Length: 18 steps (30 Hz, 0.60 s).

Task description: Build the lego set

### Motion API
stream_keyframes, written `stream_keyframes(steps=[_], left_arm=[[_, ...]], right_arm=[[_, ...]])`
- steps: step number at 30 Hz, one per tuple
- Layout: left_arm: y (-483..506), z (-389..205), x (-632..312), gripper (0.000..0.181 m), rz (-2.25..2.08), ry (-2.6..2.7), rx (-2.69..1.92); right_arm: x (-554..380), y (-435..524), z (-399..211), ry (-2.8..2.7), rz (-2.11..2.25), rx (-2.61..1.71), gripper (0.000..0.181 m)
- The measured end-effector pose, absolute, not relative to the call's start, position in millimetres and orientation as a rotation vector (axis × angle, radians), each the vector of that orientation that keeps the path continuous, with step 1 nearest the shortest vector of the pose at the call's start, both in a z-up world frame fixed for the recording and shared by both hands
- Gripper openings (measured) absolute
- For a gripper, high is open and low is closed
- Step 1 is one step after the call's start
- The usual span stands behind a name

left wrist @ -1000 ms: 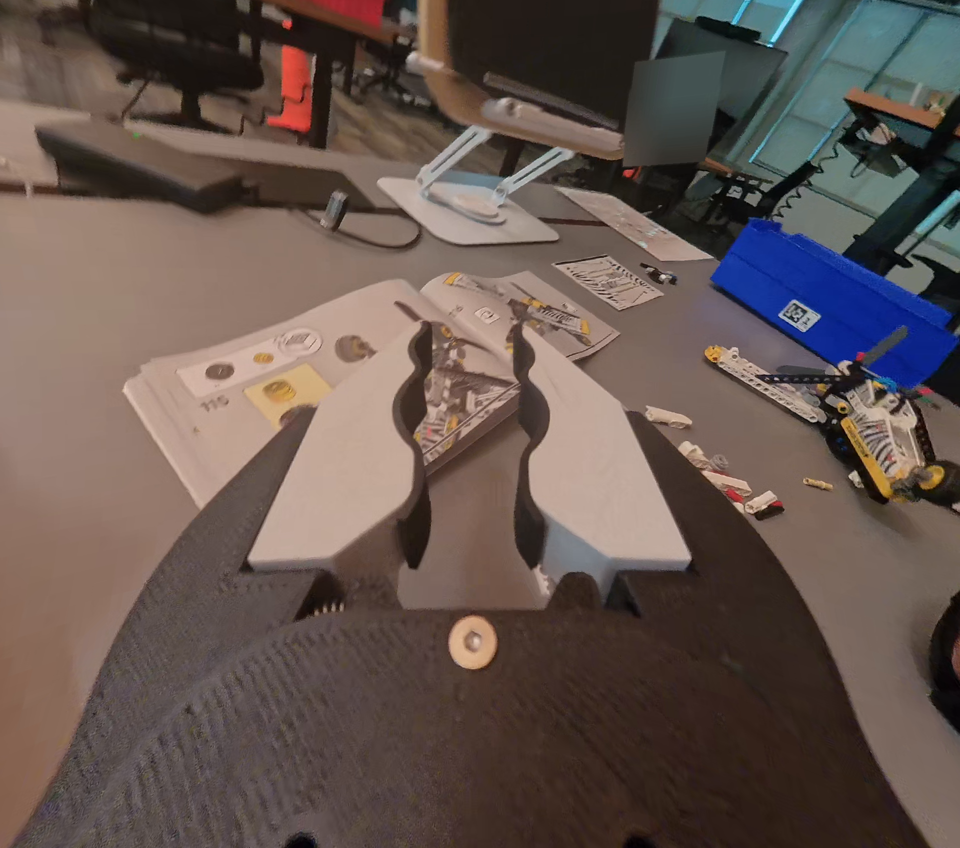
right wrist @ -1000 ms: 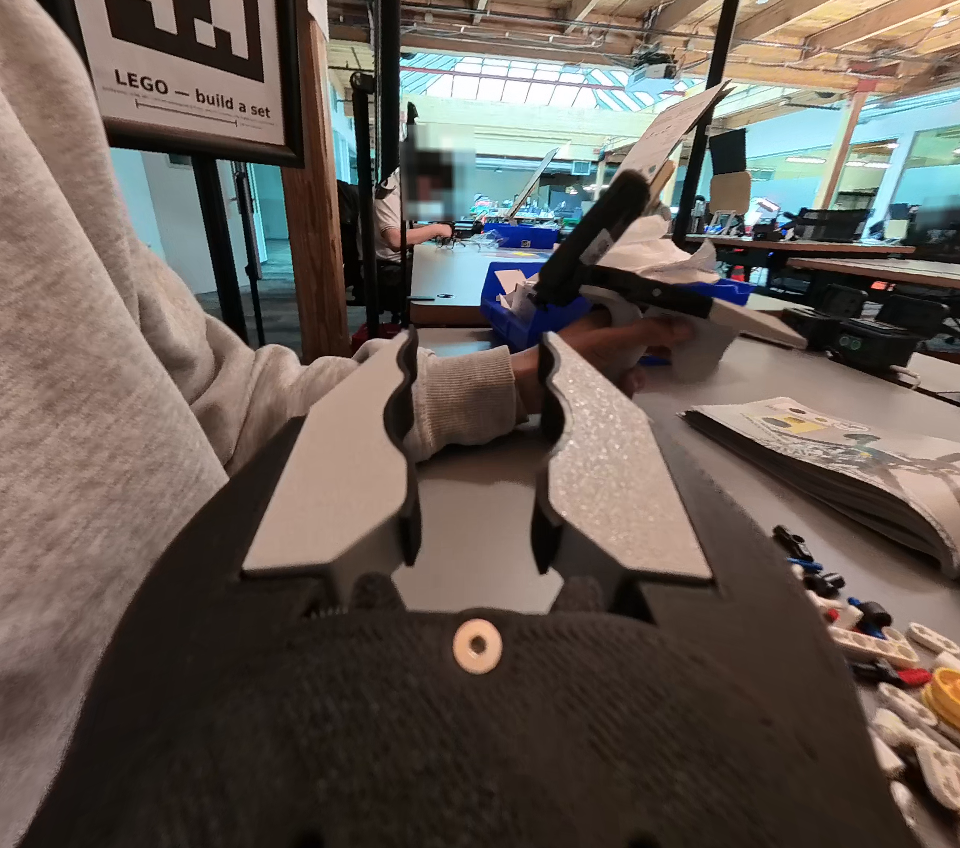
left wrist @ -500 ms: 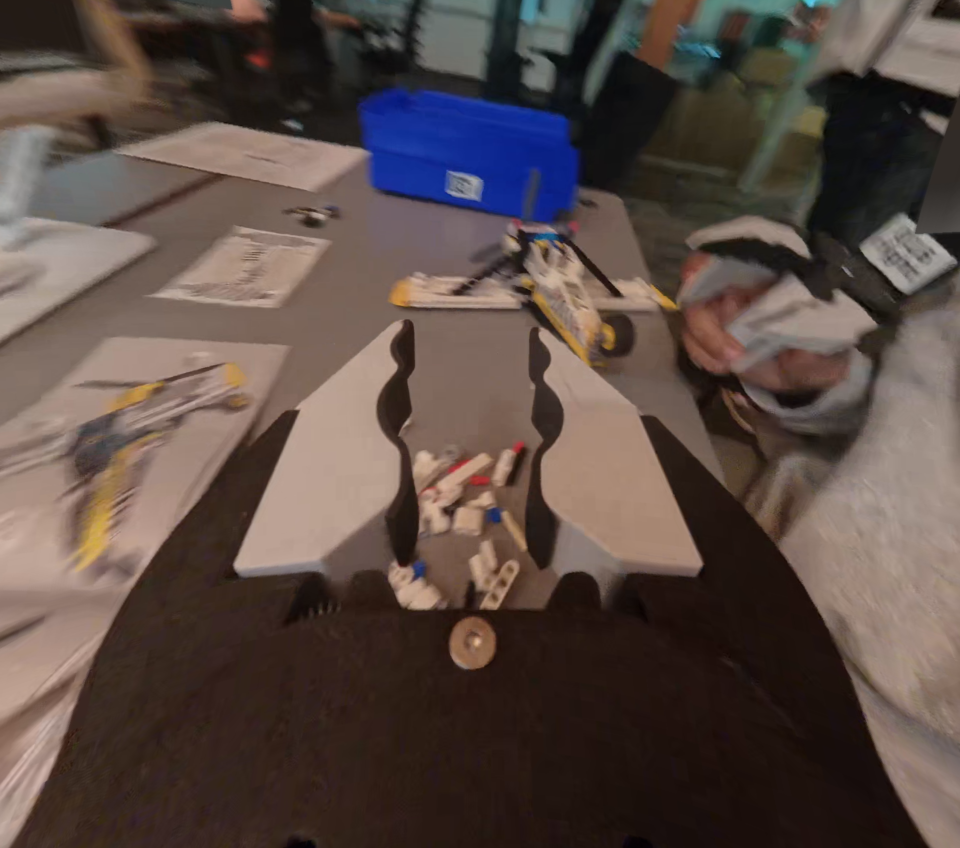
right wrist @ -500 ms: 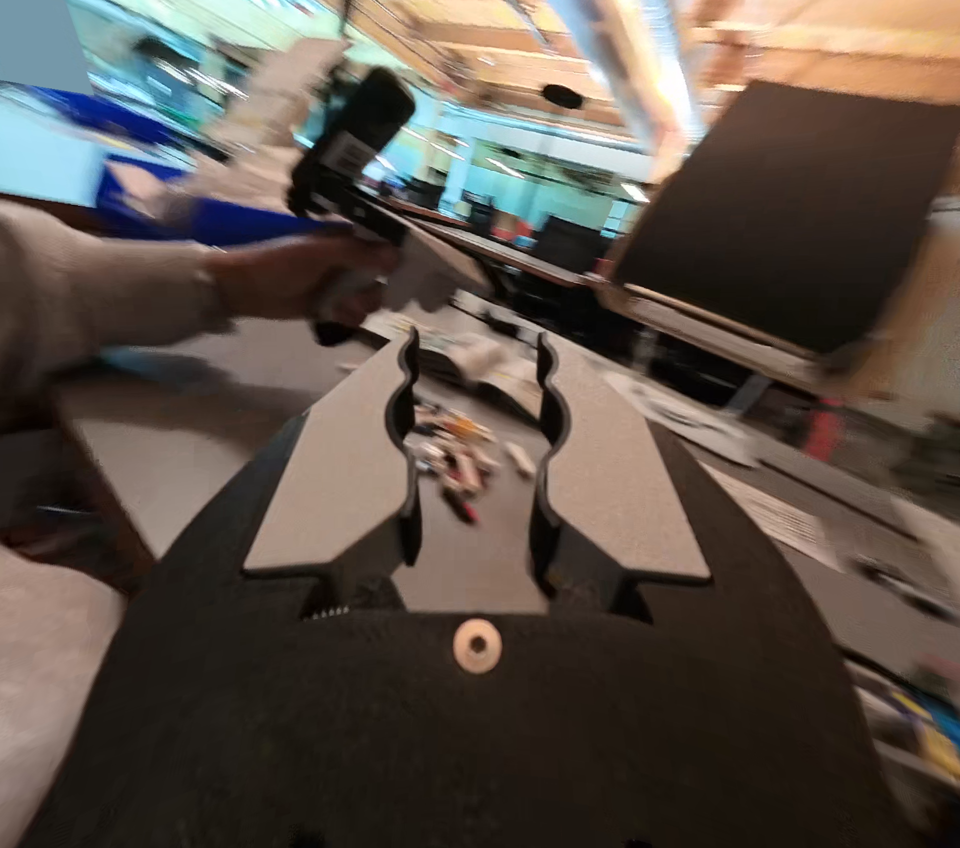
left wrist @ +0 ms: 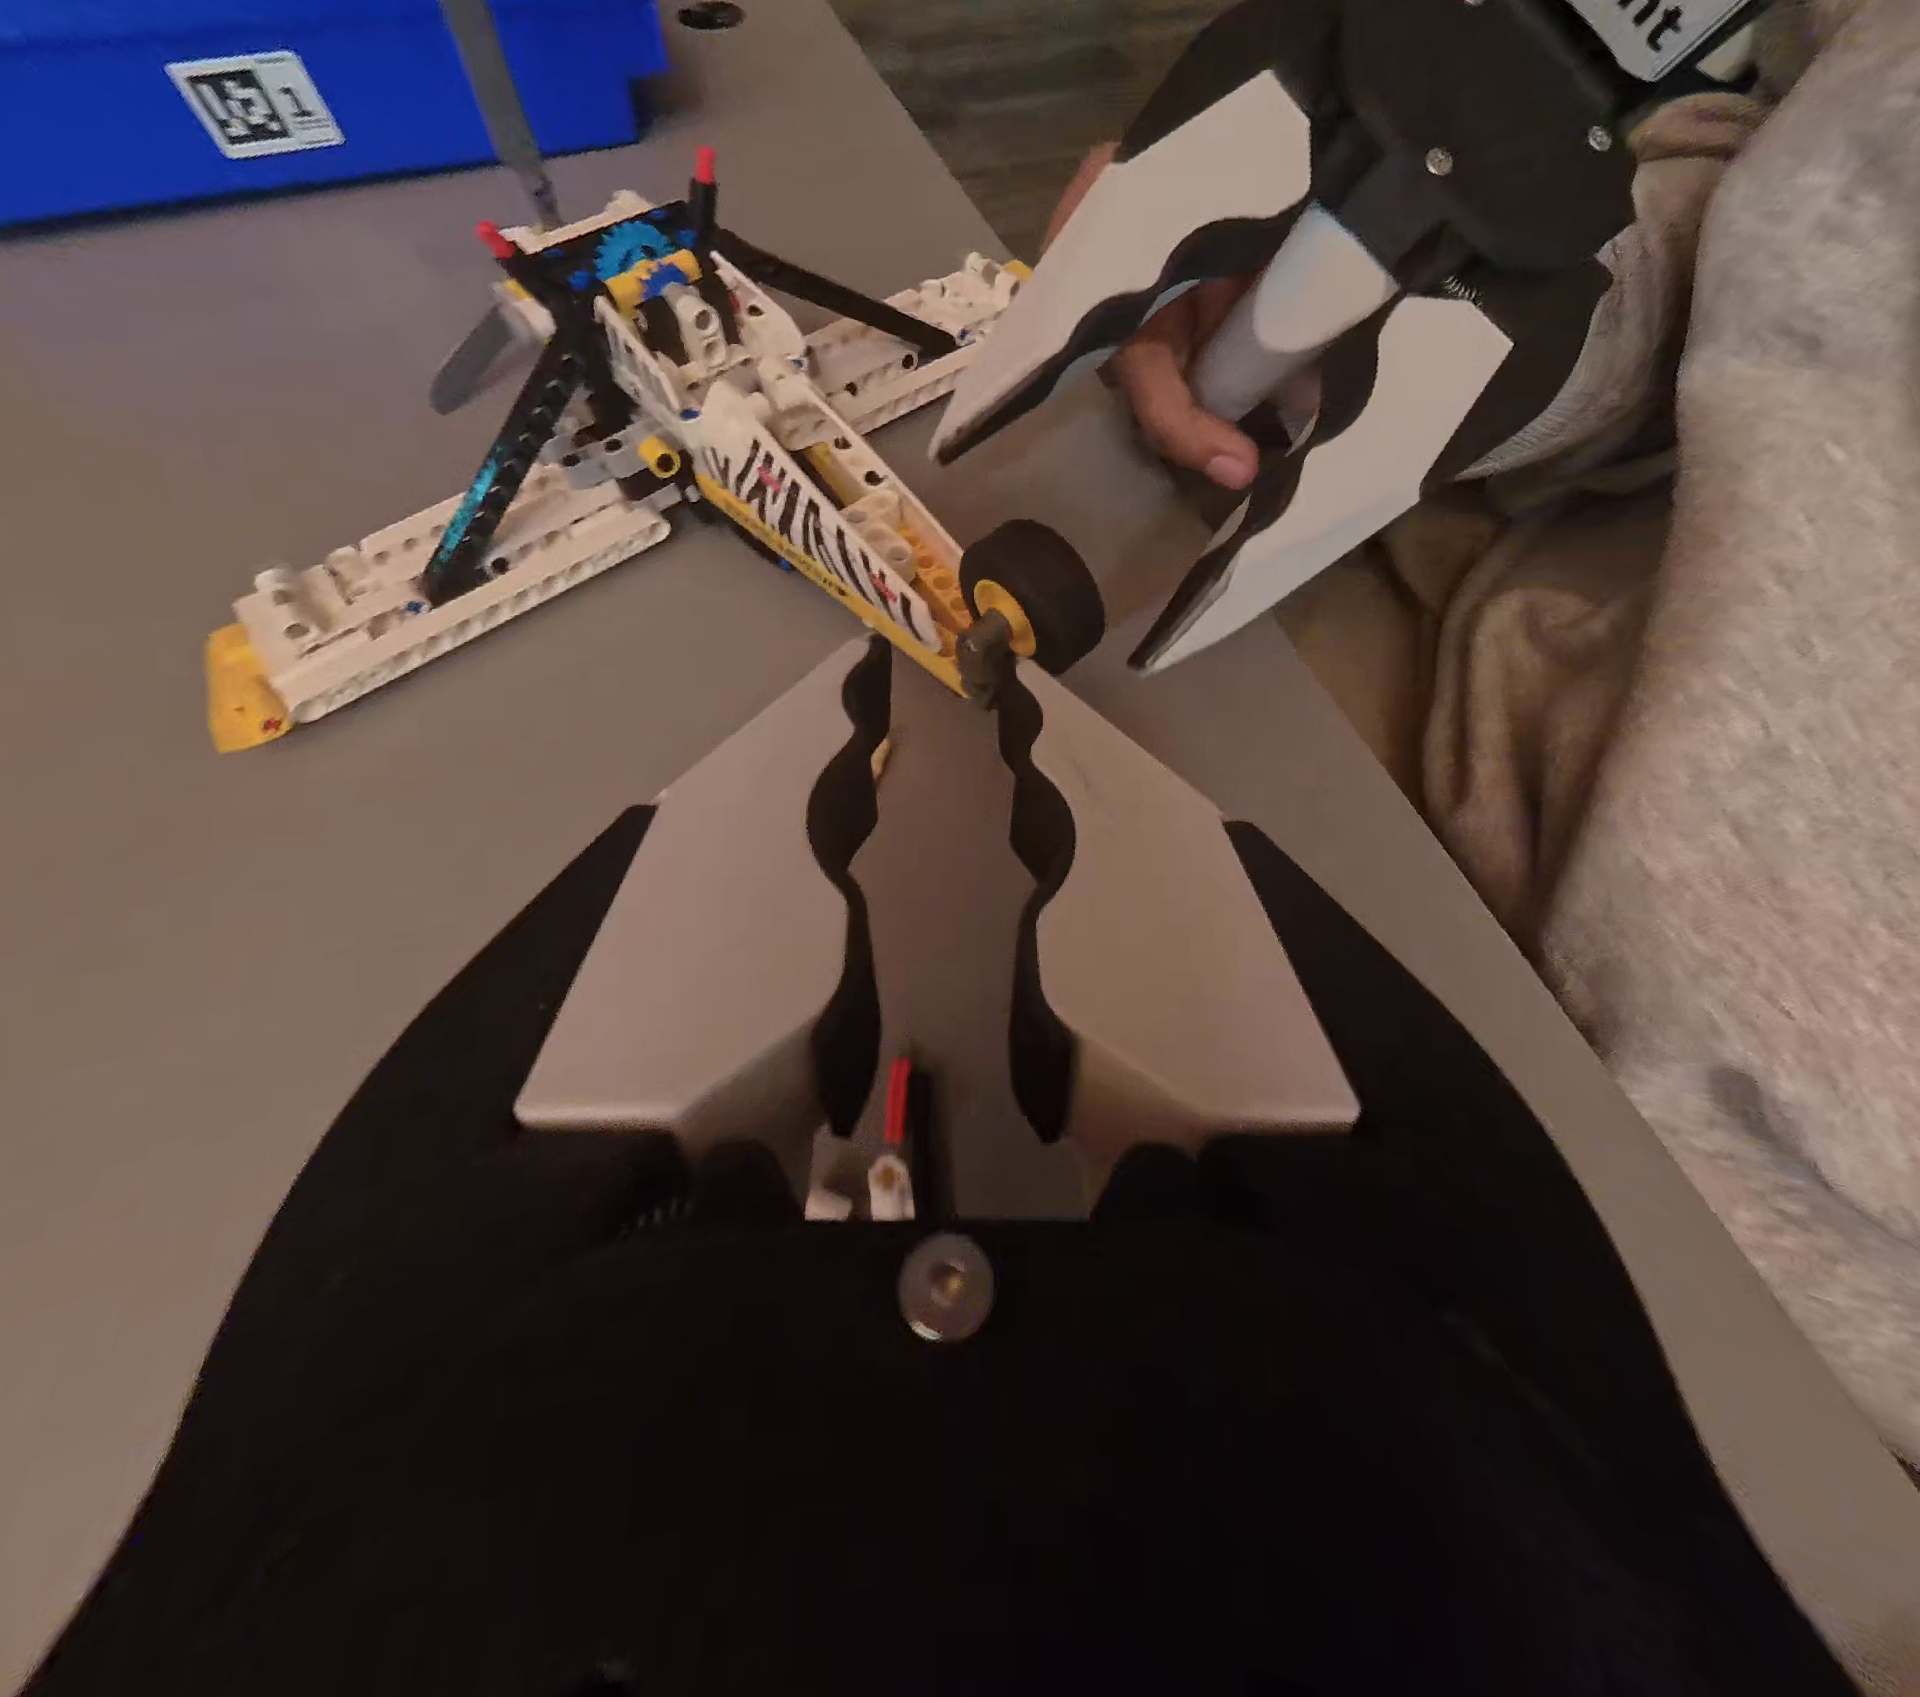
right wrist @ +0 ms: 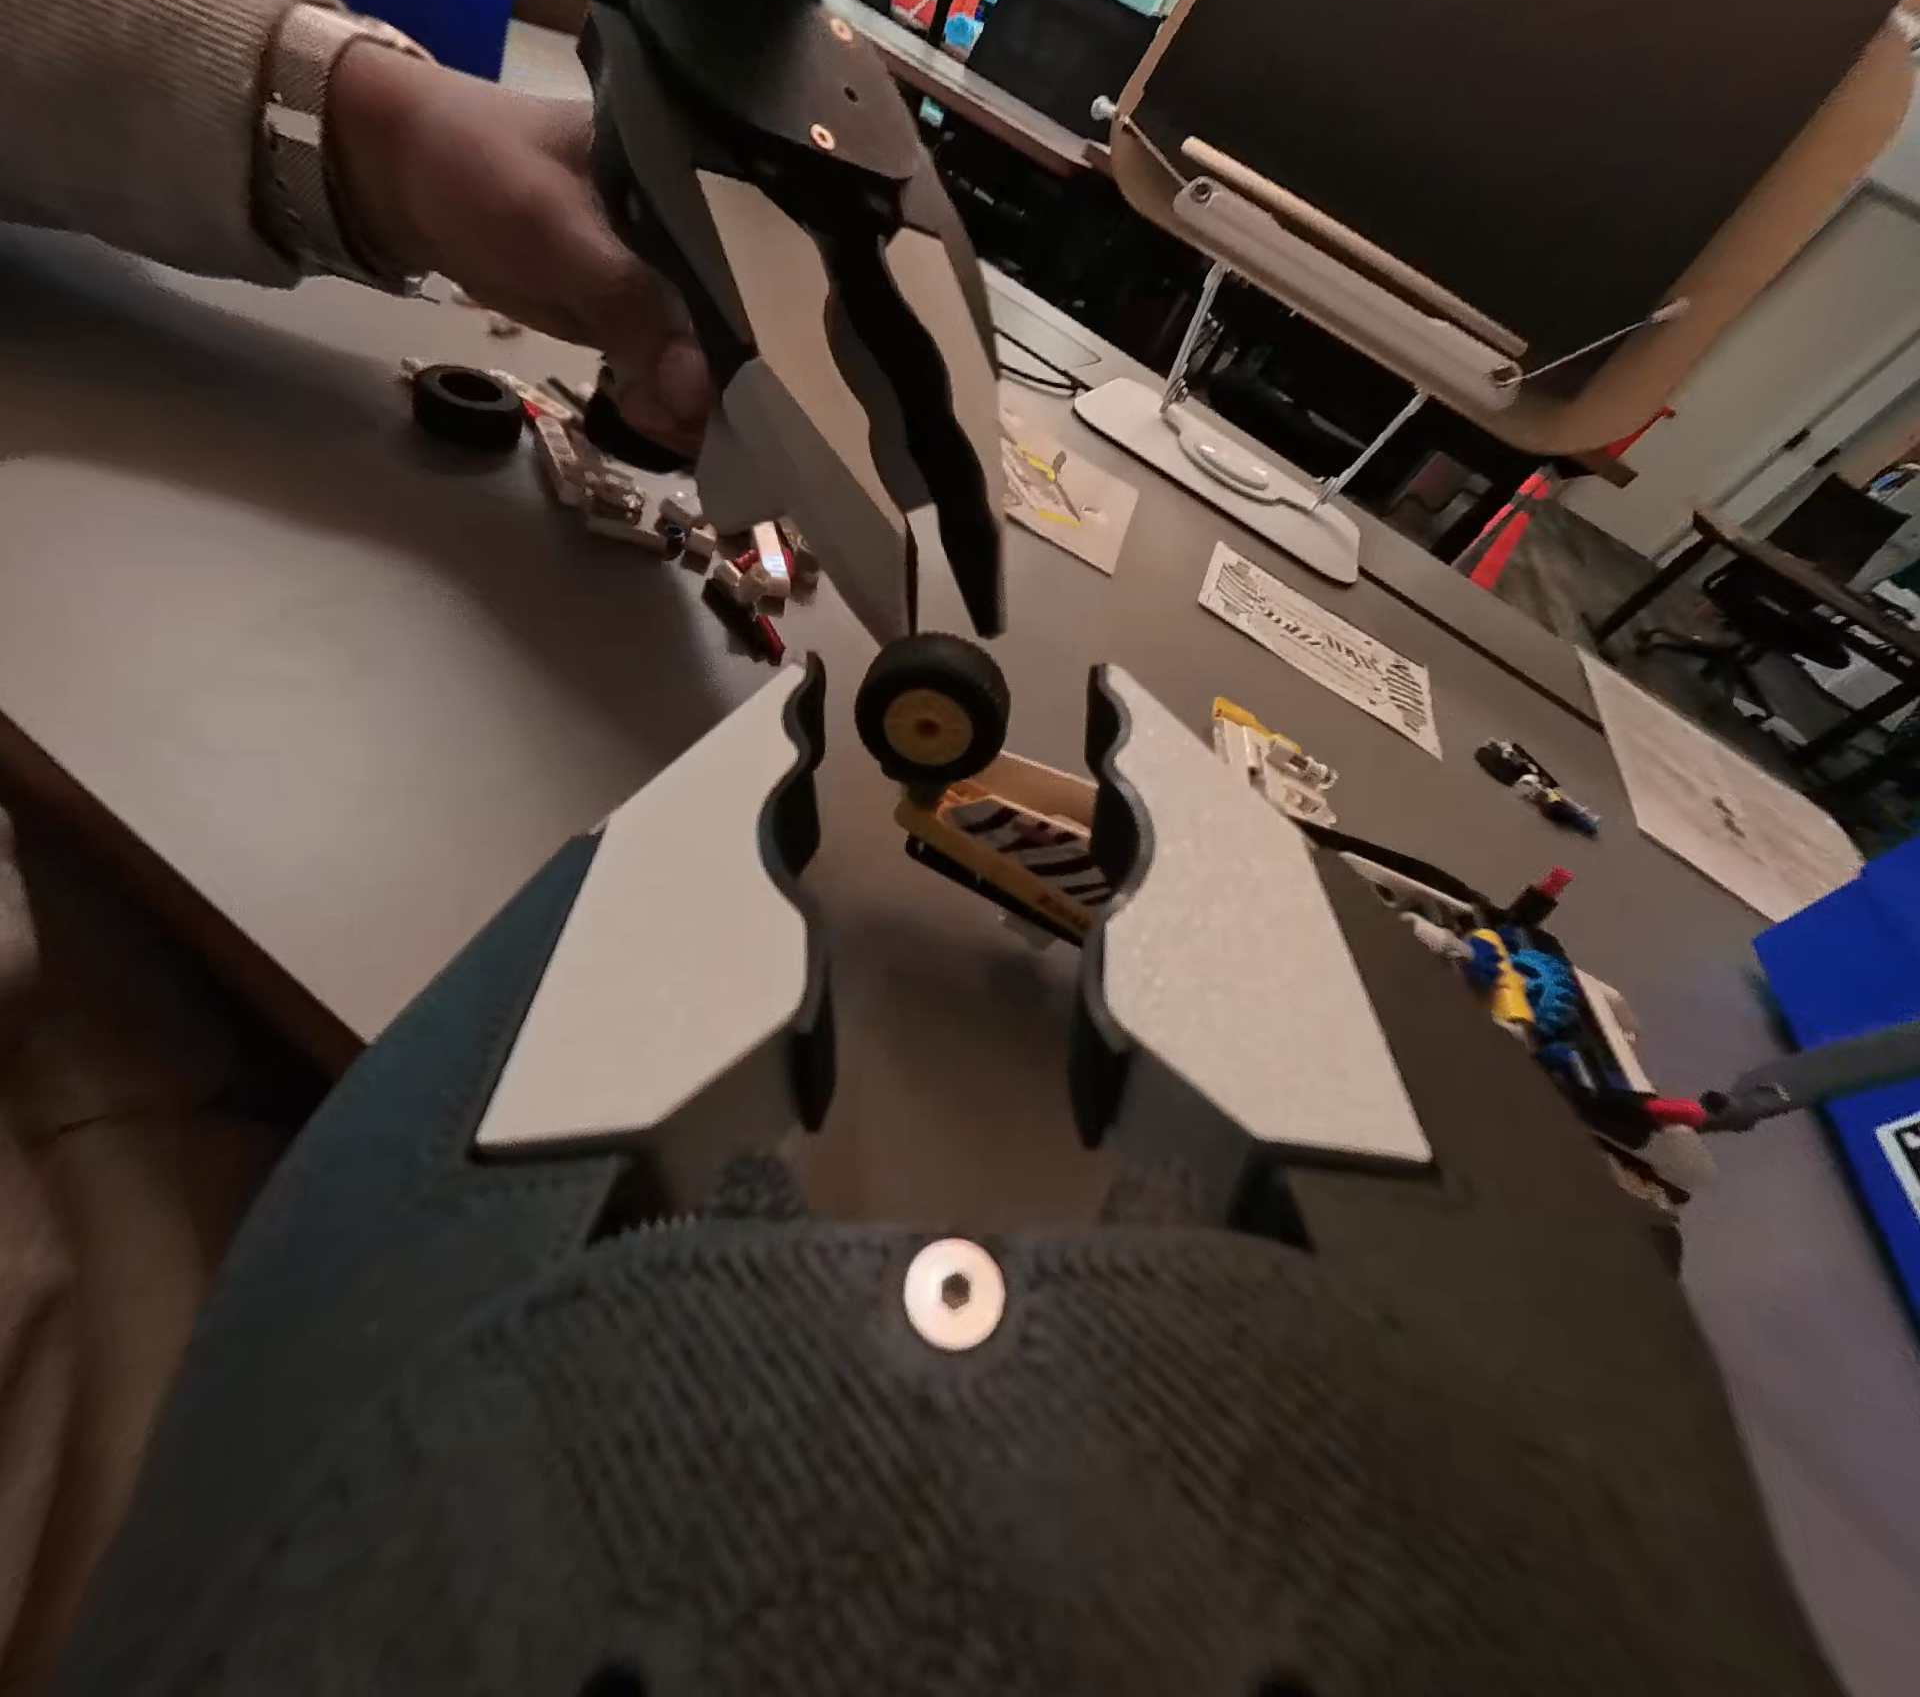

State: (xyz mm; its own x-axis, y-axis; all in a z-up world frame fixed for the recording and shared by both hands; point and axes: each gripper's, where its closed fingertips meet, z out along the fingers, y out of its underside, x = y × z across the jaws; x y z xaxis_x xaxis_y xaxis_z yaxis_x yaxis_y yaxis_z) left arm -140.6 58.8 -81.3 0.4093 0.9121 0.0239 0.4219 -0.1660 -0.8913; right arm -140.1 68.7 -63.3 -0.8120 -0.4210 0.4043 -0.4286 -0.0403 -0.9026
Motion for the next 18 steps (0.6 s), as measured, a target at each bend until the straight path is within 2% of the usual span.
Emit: stream_keyframes(steps=[5,7,10,18], left_arm=[[79.5,-86.7,-146.5,0.016,0.601,-1.086,-1.801],[82.1,-86.1,-147.1,0.013,0.610,-1.079,-1.800],[87.8,-85.6,-146.5,0.006,0.609,-1.071,-1.777],[92.4,-84.6,-150.9,0.014,0.615,-1.097,-1.742]], right_arm=[[-136.7,66.8,-71.2,-2.191,2.002,1.010,0.041],[-134.5,70.0,-73.0,-2.205,2.002,1.049,0.032],[-135.6,72.3,-72.7,-2.232,2.015,1.055,0.030],[-137.7,80.1,-74.1,-2.332,1.997,1.146,0.029]])
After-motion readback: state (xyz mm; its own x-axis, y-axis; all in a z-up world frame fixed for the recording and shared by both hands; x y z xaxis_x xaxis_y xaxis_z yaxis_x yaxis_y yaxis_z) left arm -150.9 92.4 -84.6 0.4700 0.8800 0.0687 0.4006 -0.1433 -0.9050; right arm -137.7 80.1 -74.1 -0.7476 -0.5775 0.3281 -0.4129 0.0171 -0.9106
